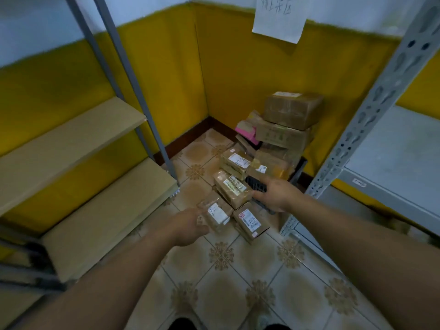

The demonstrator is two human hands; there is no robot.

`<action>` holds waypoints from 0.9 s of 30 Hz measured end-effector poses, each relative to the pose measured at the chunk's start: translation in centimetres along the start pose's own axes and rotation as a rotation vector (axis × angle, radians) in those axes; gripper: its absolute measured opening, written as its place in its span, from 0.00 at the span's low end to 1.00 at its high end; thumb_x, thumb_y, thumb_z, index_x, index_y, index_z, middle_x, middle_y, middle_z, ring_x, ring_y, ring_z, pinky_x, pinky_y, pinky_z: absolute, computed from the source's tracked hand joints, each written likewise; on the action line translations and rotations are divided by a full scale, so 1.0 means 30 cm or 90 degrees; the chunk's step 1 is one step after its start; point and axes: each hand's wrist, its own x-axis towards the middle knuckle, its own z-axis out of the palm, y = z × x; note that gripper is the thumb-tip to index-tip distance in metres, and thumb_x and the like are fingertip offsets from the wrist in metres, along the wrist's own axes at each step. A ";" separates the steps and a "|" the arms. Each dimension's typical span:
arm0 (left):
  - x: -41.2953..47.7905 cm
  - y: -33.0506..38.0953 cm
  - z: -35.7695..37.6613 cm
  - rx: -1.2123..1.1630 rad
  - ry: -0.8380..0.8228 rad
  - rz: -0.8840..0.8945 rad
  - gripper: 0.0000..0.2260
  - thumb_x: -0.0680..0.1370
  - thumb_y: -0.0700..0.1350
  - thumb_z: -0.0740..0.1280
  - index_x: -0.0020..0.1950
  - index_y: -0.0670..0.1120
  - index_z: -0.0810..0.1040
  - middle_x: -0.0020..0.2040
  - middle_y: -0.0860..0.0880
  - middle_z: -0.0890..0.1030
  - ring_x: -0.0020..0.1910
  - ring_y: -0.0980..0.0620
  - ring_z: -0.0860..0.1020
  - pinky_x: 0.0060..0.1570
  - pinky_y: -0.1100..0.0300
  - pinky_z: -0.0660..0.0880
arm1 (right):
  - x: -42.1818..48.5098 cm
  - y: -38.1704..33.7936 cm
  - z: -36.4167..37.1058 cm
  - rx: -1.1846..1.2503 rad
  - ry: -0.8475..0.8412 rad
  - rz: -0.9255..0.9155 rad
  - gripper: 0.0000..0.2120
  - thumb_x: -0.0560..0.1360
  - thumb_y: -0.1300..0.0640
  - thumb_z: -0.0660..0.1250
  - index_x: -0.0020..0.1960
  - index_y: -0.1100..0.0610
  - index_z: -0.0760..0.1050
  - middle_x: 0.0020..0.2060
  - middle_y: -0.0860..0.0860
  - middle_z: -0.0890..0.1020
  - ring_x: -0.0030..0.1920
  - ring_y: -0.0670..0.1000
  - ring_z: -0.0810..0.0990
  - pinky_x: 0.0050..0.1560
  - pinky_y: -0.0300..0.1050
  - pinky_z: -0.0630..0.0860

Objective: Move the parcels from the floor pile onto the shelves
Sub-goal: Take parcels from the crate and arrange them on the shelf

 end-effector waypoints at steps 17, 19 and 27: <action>1.127 -0.353 0.111 0.051 -0.233 0.007 0.27 0.80 0.52 0.64 0.77 0.51 0.60 0.75 0.47 0.66 0.68 0.47 0.71 0.62 0.57 0.71 | 0.819 0.221 0.478 0.309 -0.047 0.354 0.26 0.81 0.45 0.61 0.74 0.56 0.66 0.70 0.56 0.73 0.64 0.56 0.76 0.52 0.39 0.66; 1.275 -0.361 0.231 0.035 -0.257 -0.006 0.27 0.81 0.52 0.63 0.78 0.50 0.59 0.76 0.46 0.63 0.65 0.46 0.74 0.54 0.59 0.72 | 0.944 0.322 0.605 0.329 -0.051 0.380 0.27 0.80 0.44 0.62 0.75 0.55 0.65 0.71 0.56 0.72 0.66 0.56 0.74 0.55 0.39 0.66; 1.848 -0.446 0.771 -0.011 -0.214 -0.079 0.27 0.80 0.54 0.63 0.77 0.51 0.59 0.75 0.44 0.66 0.59 0.43 0.77 0.39 0.61 0.70 | 1.343 0.706 1.214 0.295 -0.123 0.405 0.31 0.78 0.45 0.65 0.76 0.58 0.62 0.71 0.60 0.69 0.69 0.59 0.71 0.66 0.49 0.70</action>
